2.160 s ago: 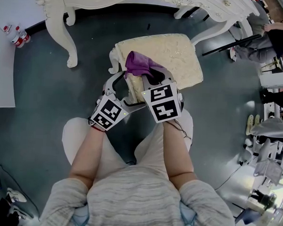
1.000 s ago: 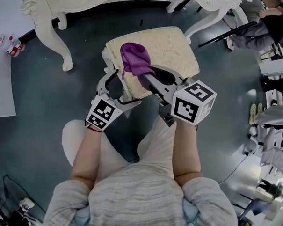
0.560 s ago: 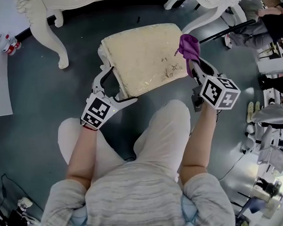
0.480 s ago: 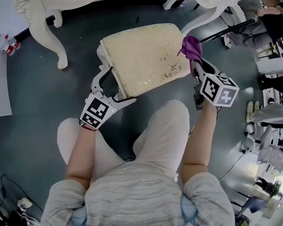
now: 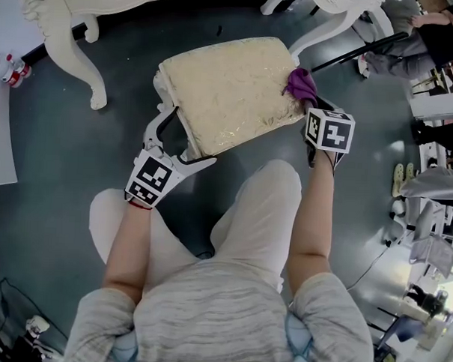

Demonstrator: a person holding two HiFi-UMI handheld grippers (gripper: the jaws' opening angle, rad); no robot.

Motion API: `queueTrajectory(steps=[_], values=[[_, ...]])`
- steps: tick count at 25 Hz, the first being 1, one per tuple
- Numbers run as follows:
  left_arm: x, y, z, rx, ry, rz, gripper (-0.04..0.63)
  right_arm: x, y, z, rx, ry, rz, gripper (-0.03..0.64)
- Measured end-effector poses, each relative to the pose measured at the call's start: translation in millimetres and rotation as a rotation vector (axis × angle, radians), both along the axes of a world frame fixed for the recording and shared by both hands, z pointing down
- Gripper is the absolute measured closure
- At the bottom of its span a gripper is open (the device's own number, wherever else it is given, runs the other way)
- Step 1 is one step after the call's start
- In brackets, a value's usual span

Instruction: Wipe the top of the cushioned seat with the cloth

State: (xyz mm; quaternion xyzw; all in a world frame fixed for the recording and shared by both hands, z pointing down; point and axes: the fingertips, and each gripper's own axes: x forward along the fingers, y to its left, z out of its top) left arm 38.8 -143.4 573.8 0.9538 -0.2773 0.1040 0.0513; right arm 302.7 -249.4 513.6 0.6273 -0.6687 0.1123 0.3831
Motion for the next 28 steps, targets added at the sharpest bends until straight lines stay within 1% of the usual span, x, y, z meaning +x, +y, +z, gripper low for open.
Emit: queueTrajectory(steps=[3, 13, 21, 28], values=[[0.2, 0.0, -0.4, 0.0, 0.0, 0.001, 0.002, -4.7, 0.3, 3.4, -0.014, 0.048, -0.01, 0.563], [-0.5, -0.1, 0.7, 0.004, 0.001, 0.001, 0.002, -23.4, 8.1, 9.8, -0.043, 0.112, -0.048, 0.563], [-0.3, 0.0, 0.6, 0.003, 0.001, 0.001, 0.002, -41.0, 17.0, 9.7, -0.054, 0.096, -0.082, 0.563], [-0.1, 0.3, 0.8, 0.0, 0.0, 0.001, 0.002, -70.6, 30.5, 9.6, -0.06, 0.075, -0.144, 0.563]])
